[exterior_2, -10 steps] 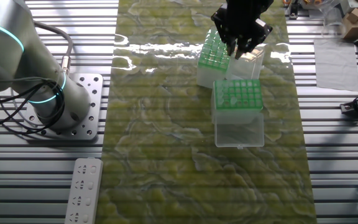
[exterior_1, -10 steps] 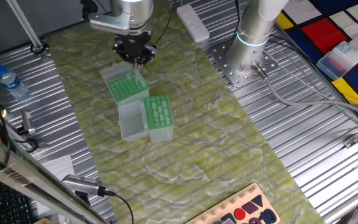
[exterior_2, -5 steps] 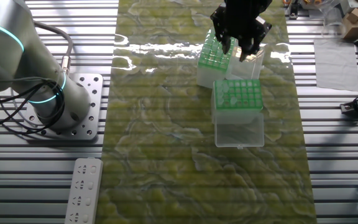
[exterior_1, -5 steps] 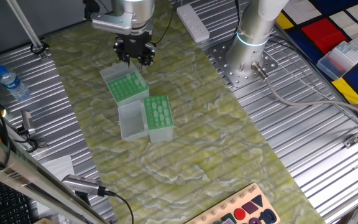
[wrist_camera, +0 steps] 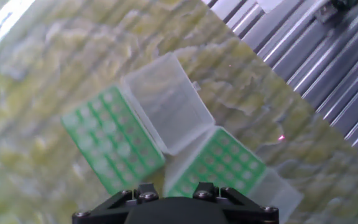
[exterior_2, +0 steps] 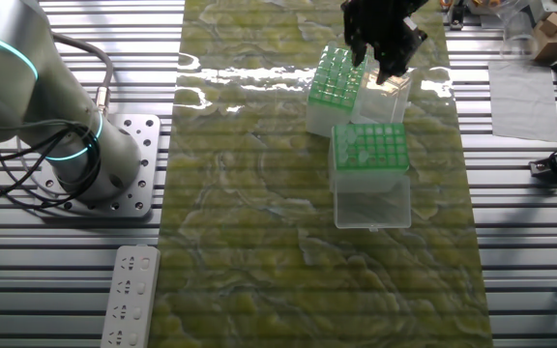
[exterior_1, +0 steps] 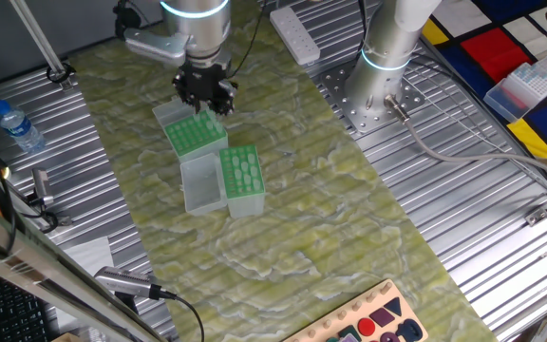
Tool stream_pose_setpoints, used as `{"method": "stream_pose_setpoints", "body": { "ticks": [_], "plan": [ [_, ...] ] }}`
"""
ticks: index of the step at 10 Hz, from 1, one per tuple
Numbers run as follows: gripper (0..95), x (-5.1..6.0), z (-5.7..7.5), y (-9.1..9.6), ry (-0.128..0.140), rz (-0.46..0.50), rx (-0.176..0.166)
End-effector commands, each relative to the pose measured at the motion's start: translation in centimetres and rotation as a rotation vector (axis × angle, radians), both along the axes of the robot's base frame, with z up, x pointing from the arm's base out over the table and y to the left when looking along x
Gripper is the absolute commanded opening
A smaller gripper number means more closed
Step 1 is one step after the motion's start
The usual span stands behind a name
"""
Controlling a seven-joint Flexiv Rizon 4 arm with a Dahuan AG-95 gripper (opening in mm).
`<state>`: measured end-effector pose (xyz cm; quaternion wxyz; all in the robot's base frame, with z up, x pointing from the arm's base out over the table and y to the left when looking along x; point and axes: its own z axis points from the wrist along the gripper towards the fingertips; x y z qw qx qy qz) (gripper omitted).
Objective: Transfer all large pipette tips from one holder to another
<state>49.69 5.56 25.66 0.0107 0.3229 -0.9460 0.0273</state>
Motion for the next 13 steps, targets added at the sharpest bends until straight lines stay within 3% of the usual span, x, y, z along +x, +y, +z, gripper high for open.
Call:
{"method": "stream_pose_setpoints", "body": {
  "ticks": [1, 3, 7, 8, 10, 12, 13],
  "plan": [
    [38.0, 0.1, -1.7, 5.2, 0.043, -0.326, 0.052],
    [38.0, 0.1, -3.7, 7.7, 0.042, -0.449, 0.077],
    [38.0, -0.2, -5.7, 9.1, 0.033, -0.546, 0.104],
    [19.0, -0.4, -6.1, 9.2, 0.033, -0.573, 0.118],
    [19.0, -0.6, -6.5, 9.4, 0.029, -0.592, 0.14],
    [19.0, -0.7, -6.8, 9.3, 0.016, -0.568, 0.14],
    [19.0, -0.4, -7.2, 9.0, -0.002, -0.55, 0.142]
  ]
}}
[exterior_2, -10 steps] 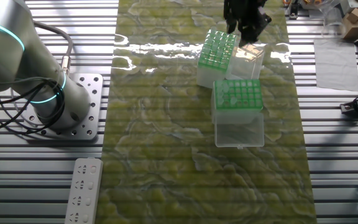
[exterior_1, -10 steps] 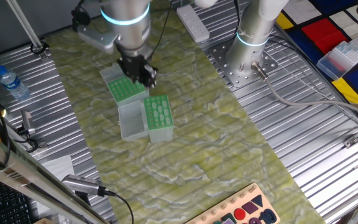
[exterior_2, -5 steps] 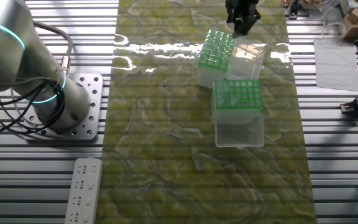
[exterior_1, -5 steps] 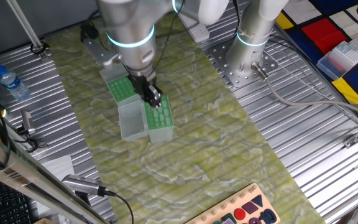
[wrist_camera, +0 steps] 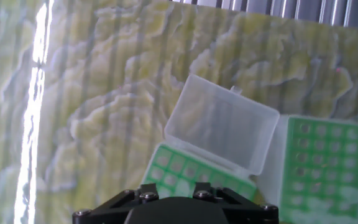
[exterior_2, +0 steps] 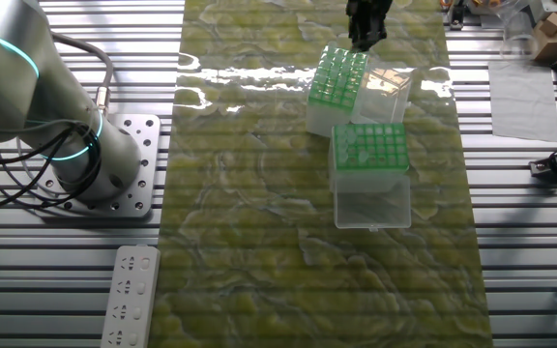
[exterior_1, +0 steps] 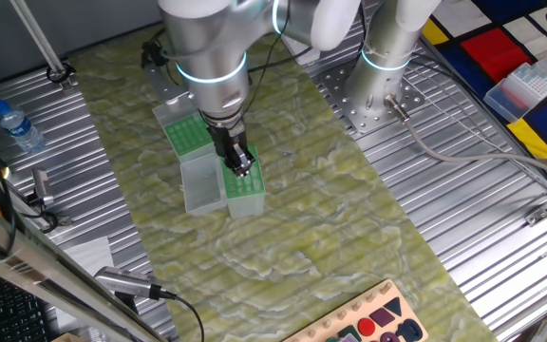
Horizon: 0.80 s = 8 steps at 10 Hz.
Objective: Transfer all large pipette tips from one holder to another
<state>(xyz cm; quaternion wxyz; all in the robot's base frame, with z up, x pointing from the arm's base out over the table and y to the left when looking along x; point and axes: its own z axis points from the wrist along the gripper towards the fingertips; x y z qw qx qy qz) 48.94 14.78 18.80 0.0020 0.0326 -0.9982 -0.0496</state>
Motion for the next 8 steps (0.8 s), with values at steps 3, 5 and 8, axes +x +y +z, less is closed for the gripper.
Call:
{"method": "stream_pose_setpoints", "body": {
  "ticks": [3, 5, 8],
  "plan": [
    [19.0, 0.9, -1.2, -0.7, -0.029, 0.043, -0.018],
    [19.0, 1.2, -1.6, -1.0, -0.032, 0.029, -0.021],
    [19.0, 1.6, -2.2, -1.5, -0.039, 0.014, -0.02]
  ]
}}
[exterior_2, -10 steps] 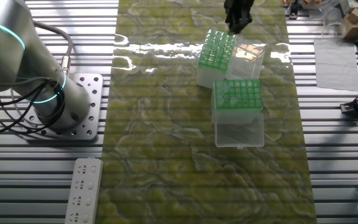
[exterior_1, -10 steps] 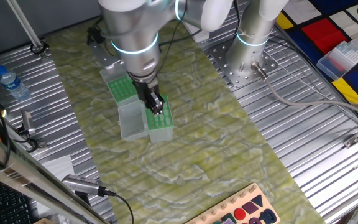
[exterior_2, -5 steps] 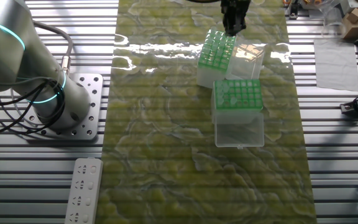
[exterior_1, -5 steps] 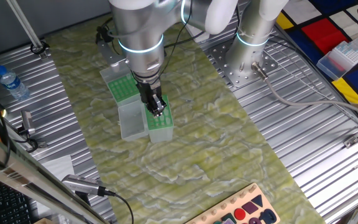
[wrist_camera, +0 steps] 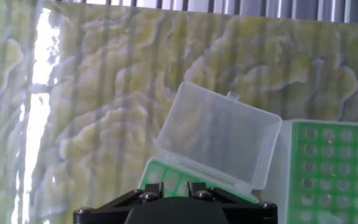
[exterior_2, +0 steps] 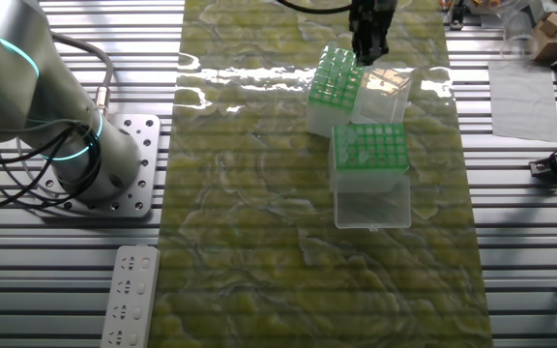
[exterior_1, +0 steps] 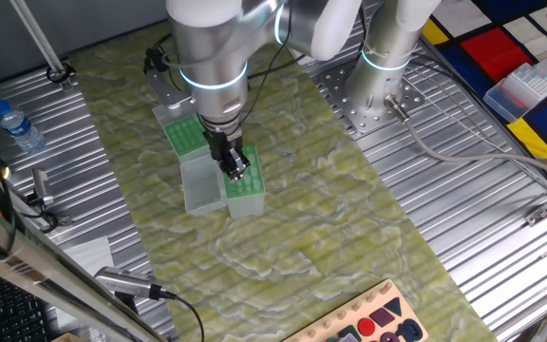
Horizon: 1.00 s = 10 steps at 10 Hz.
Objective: Transfer all large pipette tips from one holder to another
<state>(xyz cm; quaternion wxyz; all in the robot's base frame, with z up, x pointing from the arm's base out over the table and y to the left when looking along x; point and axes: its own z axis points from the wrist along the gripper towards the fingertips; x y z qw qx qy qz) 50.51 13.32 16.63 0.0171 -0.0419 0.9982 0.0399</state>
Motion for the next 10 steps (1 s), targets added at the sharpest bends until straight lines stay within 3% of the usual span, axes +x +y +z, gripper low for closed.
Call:
{"method": "stream_pose_setpoints", "body": {
  "ticks": [1, 5, 10],
  "plan": [
    [19.0, 0.1, -0.3, -0.2, 0.001, -0.022, 0.0],
    [19.0, -0.4, -0.7, -0.4, 0.005, -0.082, 0.026],
    [19.0, -1.0, -1.3, -0.1, 0.005, -0.108, 0.032]
  ]
}}
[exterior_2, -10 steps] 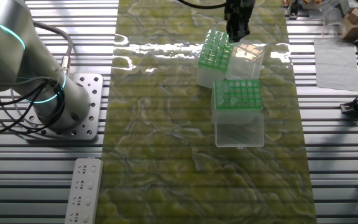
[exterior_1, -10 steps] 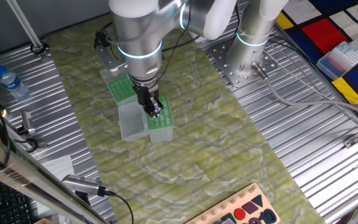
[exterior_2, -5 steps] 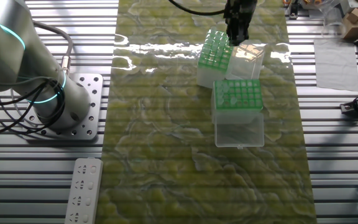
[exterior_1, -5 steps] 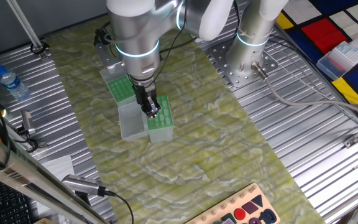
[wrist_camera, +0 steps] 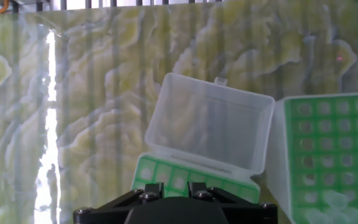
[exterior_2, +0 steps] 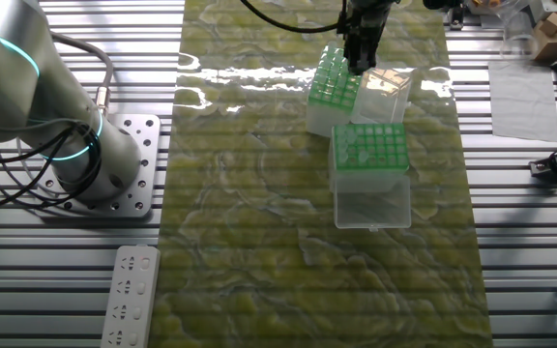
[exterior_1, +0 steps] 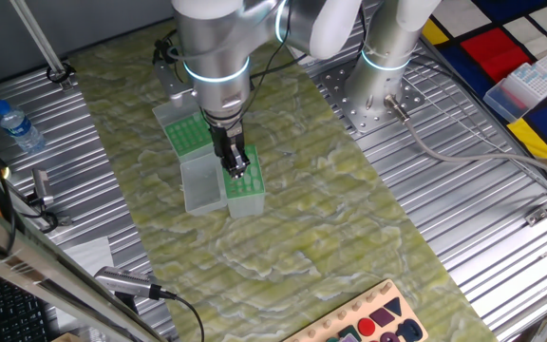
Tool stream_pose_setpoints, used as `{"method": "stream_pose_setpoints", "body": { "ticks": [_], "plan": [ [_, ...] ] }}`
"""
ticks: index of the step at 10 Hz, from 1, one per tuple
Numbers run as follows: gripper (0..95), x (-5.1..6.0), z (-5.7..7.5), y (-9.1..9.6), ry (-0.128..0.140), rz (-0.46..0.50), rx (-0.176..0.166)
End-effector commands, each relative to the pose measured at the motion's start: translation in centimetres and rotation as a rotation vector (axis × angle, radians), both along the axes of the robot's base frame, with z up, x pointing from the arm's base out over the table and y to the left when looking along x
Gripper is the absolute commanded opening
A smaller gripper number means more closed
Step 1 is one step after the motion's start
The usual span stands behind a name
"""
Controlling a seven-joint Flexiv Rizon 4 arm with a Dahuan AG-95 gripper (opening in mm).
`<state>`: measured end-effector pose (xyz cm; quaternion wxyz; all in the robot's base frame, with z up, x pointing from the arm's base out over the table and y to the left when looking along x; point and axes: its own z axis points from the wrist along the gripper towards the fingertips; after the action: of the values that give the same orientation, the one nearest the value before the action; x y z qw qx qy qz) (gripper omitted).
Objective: Transfer all large pipette tips from one holder to another
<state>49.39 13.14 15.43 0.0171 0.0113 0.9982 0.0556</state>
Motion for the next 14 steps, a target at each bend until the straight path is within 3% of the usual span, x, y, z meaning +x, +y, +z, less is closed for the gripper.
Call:
{"method": "stream_pose_setpoints", "body": {
  "ticks": [1, 7, 8, 12, 14],
  "plan": [
    [19.0, 0.09, -0.22, 0.31, -0.001, -0.01, -0.001],
    [19.0, -0.69, -0.42, 0.25, 0.0, 0.001, -0.008],
    [0.0, -0.7, -0.41, 0.25, 0.0, 0.0, -0.008],
    [0.0, -0.78, -0.28, 0.3, 0.006, 0.0, -0.009],
    [0.0, -0.79, 0.4, 0.6, 0.008, 0.005, -0.011]
  ]
}}
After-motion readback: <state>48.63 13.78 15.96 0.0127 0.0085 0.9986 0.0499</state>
